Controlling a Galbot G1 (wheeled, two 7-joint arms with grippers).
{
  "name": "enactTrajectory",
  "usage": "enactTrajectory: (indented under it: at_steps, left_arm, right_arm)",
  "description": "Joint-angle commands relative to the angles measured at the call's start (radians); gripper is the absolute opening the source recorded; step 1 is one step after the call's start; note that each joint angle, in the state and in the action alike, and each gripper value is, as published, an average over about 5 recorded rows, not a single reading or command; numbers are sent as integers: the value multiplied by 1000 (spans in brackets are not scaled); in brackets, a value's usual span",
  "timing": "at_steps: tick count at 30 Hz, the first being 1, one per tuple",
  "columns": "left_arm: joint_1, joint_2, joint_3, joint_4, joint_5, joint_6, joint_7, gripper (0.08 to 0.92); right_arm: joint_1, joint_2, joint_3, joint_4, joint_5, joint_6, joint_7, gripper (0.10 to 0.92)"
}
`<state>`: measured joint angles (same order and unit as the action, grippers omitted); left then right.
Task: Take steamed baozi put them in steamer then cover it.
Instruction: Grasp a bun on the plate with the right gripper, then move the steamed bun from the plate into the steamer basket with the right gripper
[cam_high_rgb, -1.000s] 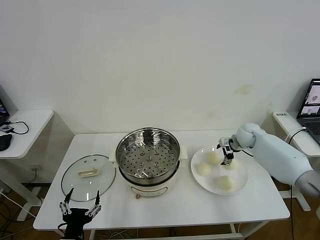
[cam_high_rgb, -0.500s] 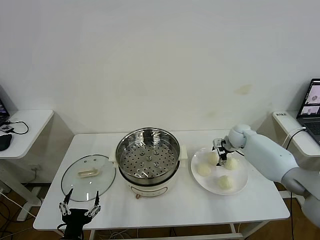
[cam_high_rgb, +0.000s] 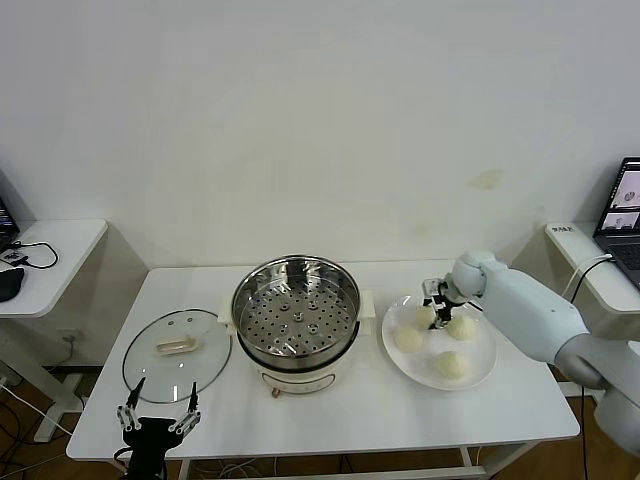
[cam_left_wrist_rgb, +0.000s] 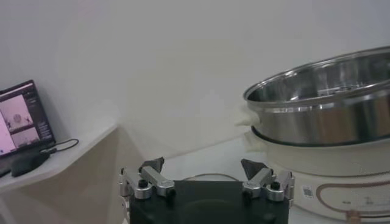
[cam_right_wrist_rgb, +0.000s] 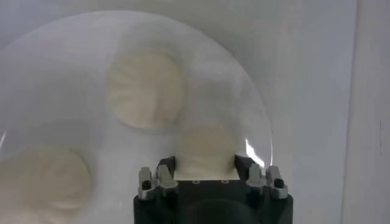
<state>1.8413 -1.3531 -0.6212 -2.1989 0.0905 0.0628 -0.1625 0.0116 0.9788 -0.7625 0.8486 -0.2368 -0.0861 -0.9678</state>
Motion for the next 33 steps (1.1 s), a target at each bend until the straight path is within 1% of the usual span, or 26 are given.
enactTrajectory:
  at_steps: [1, 5, 12, 17, 24, 33]
  left_arm:
    - [0, 1, 0, 0, 0, 0, 0, 823]
    - [-1, 4, 2, 2, -1, 1, 0, 823]
    - [-5, 17, 11, 3, -6, 1, 0, 823]
    - [-12, 28, 20, 1, -12, 1, 1, 823]
    - [-29, 33, 28, 7, -20, 2, 2, 823]
    - [-38, 45, -1, 15, -49, 4, 5, 823]
  right_arm:
    - [10, -7, -5, 9, 5, 6, -5, 602]
    - [77, -64, -42, 89, 71, -8, -22, 604]
    - [279, -173, -177, 285, 243, -44, -27, 611]
    - [475, -190, -300, 370, 372, -54, -21, 611]
    - [664, -103, -425, 416, 500, -57, 2, 611]
    - [667, 114, -467, 414, 564, 1, 58, 611]
